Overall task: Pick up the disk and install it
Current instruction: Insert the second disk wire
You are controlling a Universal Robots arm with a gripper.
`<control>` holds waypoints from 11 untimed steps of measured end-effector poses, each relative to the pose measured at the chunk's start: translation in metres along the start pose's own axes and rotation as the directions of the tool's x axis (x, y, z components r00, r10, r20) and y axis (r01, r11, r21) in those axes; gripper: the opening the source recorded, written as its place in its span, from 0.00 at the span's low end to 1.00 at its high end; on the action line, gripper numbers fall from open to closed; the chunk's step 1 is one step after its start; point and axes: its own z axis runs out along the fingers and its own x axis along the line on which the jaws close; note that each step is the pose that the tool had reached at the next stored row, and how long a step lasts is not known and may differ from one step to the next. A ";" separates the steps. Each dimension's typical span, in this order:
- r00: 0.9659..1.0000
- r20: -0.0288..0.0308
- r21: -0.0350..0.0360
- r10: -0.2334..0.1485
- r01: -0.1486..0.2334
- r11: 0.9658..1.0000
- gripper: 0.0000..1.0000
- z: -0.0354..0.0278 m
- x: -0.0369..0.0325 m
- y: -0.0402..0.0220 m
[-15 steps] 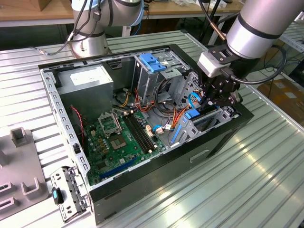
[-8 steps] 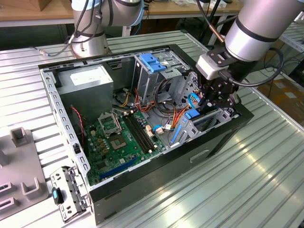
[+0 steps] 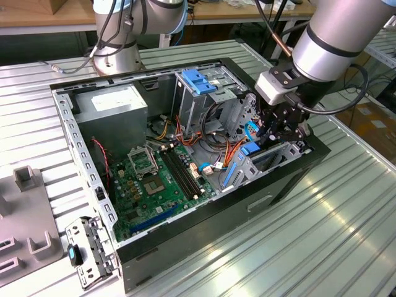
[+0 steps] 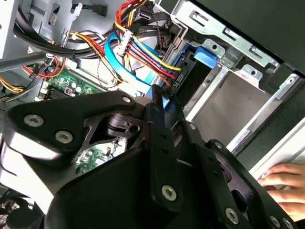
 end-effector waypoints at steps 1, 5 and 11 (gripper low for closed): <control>1.000 0.000 0.000 0.000 0.000 1.000 0.25 -0.0008 -0.0001 -0.0001; 1.000 -0.001 0.000 0.000 0.000 1.000 0.25 -0.0090 -0.0008 -0.0007; 1.000 0.000 0.000 0.000 0.000 1.000 0.16 -0.0117 -0.0011 -0.0008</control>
